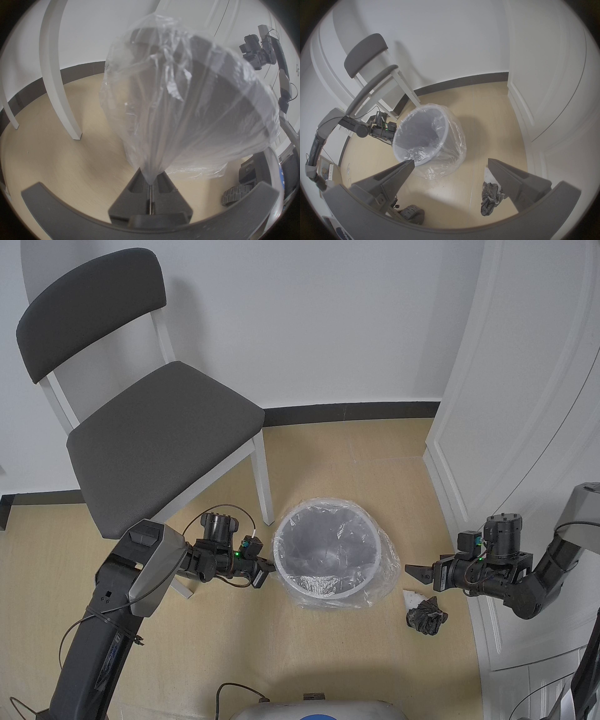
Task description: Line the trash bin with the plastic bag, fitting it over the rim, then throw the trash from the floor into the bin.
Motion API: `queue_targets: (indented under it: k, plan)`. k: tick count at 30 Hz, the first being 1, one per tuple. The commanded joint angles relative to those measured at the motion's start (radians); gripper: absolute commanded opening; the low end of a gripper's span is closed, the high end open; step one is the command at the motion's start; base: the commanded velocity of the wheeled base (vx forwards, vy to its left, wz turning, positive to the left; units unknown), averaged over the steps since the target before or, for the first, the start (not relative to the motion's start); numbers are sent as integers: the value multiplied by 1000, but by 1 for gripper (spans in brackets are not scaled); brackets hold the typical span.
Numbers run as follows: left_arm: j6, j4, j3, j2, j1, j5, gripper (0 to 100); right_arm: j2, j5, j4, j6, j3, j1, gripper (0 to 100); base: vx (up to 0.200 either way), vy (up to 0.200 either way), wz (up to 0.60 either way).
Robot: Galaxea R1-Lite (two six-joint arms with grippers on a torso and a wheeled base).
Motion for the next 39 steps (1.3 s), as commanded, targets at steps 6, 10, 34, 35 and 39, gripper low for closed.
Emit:
queue_targets:
  k: [6,10,34,35,39]
  plan:
    - [32,-5,-10,38,15,0,100,332,-1,-45,3,-239,-53,100,0,0,0]
    - [55,-20,78,-16,27,-1,100,401,-2,8,1,-354,-63,100,0,0,0]
    - [31,-319,348,-112,47,-1,100,680,-59,703,-9,-1115,-47,100,0,0,0]
    - [31,-319,349,-112,45,-1,100,683,-59,704,-9,-1119,-45,100,0,0,0]
    - [34,-324,354,-123,41,0,100,697,-59,742,-5,-1155,-37,100,0,0,0]
